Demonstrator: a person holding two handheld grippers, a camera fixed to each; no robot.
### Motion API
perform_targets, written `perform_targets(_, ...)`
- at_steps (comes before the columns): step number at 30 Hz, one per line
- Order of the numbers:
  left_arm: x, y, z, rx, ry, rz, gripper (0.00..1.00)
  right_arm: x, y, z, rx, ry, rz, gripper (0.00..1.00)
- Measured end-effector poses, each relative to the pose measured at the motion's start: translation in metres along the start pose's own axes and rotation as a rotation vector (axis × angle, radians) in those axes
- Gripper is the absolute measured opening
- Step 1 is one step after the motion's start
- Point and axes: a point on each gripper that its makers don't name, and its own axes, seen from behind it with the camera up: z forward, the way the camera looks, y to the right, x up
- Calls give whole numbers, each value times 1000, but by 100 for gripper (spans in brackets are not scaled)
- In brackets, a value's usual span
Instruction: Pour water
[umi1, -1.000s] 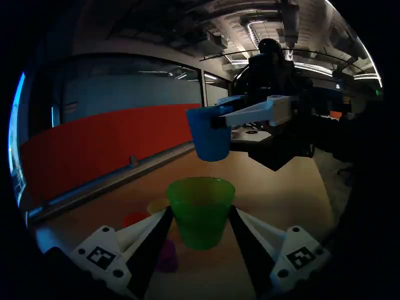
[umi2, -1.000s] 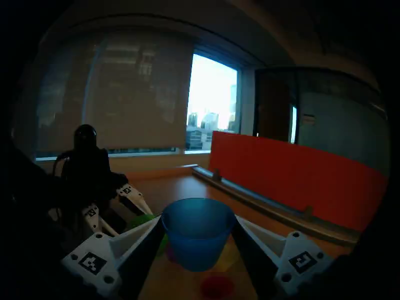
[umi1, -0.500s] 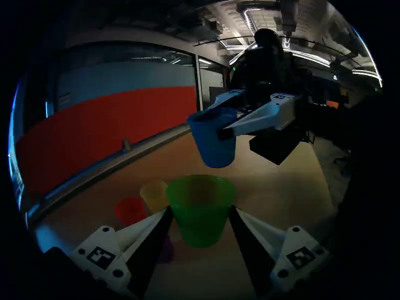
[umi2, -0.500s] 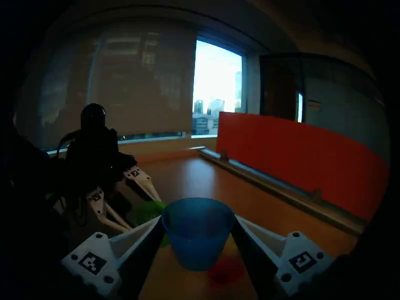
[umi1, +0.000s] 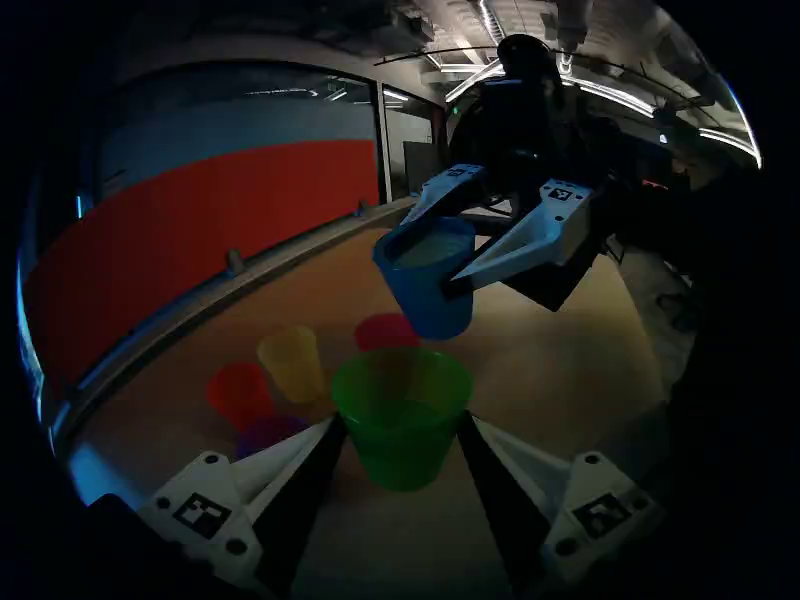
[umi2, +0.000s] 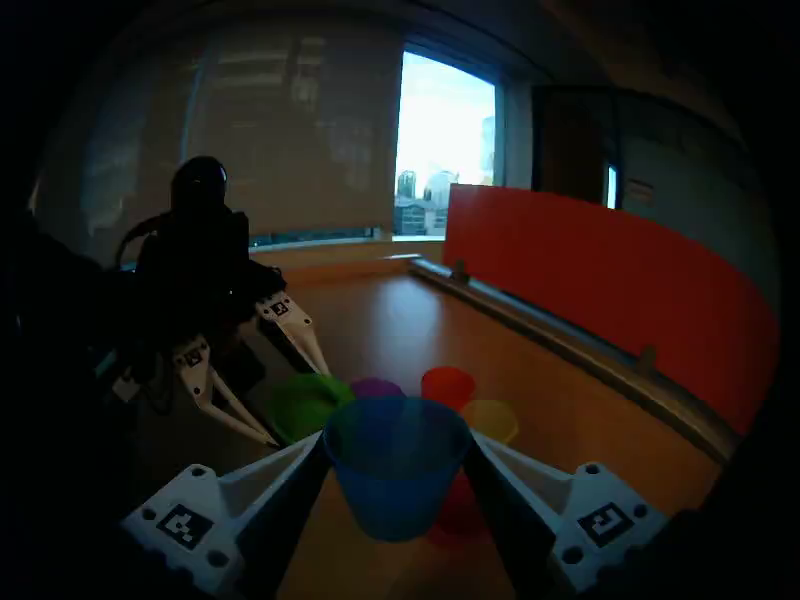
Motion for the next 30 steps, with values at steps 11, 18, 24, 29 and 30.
perform_targets(11, -21, 7, 3, -41, -75, 26, 81, -35, -10, 9, 27, -63, 3, 91)
perform_targets(18, -32, 12, 6, -67, -121, 50, 81, -51, -16, 16, 43, -92, -2, 91)
perform_targets(24, -39, 15, 8, -81, -151, 65, 81, -67, -18, 20, 51, -127, -21, 91)
perform_targets(29, -44, 13, 10, -82, -168, 66, 81, -80, -19, 22, 57, -152, -29, 91)
perform_targets(30, -45, 13, 10, -82, -171, 67, 81, -82, -19, 23, 59, -157, -31, 91)
